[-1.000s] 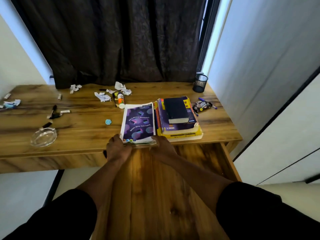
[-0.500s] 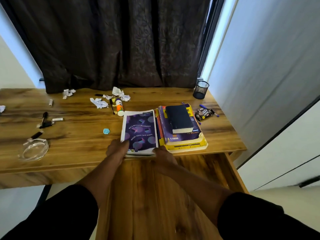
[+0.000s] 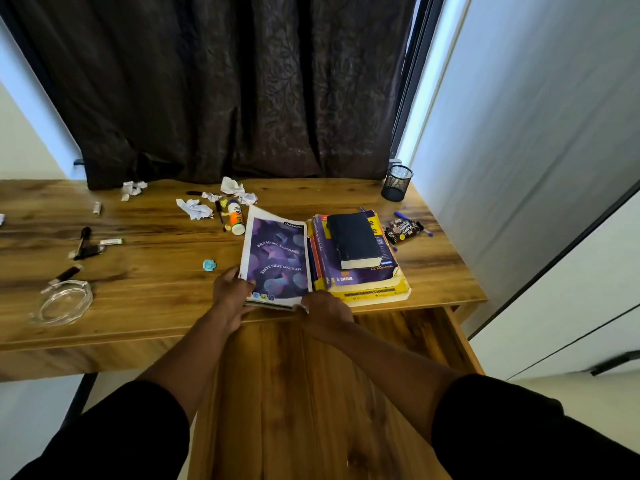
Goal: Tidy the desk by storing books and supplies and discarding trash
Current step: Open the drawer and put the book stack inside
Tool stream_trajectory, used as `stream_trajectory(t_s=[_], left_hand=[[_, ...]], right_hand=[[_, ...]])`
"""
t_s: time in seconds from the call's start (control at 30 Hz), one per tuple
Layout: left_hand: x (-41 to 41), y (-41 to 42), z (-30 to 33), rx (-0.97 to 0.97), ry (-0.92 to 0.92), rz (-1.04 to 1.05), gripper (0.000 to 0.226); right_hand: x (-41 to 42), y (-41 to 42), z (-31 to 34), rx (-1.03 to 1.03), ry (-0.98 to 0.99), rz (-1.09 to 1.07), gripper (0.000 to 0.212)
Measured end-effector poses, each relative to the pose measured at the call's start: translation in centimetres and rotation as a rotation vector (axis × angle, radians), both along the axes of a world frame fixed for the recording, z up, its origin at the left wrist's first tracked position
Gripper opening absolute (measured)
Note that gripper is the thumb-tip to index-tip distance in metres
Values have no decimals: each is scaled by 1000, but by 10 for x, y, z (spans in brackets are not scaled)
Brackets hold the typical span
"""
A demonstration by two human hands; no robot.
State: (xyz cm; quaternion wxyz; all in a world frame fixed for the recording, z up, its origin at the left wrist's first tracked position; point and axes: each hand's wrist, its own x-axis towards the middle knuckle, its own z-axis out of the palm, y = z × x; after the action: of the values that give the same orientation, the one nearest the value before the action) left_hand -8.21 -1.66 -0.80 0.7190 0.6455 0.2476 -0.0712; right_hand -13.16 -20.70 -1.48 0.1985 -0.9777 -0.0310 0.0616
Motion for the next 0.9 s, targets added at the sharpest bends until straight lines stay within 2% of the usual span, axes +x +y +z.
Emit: stream_trajectory(t_s=[0.1, 0.17, 0.23, 0.33, 0.43, 0.5, 0.6, 0.7, 0.8, 0.9], left_hand=[[-16, 7, 6, -64, -41, 15, 45], [-29, 19, 6, -132, -48, 32, 46], [-45, 31, 5, -208, -56, 16, 48], [-75, 48, 1, -297, -68, -2, 46], [-114, 57, -5, -390, -34, -9, 45], [-143, 59, -9, -439, 7, -63, 55], [-180, 60, -18, -481, 86, -176, 73], [-205, 56, -27, -449, 169, -319, 81], [-219, 47, -32, -243, 315, -511, 79], [-224, 30, -28, -83, 493, -746, 61]], right_hand=[[-5, -3, 9, 63, -192, -95, 36], [-6, -5, 13, 126, -229, -127, 38], [-4, -3, 20, 265, -140, -150, 49], [-1, 2, 25, 636, 103, -226, 68], [-9, 2, 30, 1040, 302, -257, 38], [-23, -2, 29, 1150, 380, -244, 29], [-42, -14, 13, 1118, 447, -221, 27], [-64, -36, -6, 1027, 632, -121, 41], [-87, -64, -22, 940, 826, -116, 53], [-113, -92, -35, 825, 921, -109, 50]])
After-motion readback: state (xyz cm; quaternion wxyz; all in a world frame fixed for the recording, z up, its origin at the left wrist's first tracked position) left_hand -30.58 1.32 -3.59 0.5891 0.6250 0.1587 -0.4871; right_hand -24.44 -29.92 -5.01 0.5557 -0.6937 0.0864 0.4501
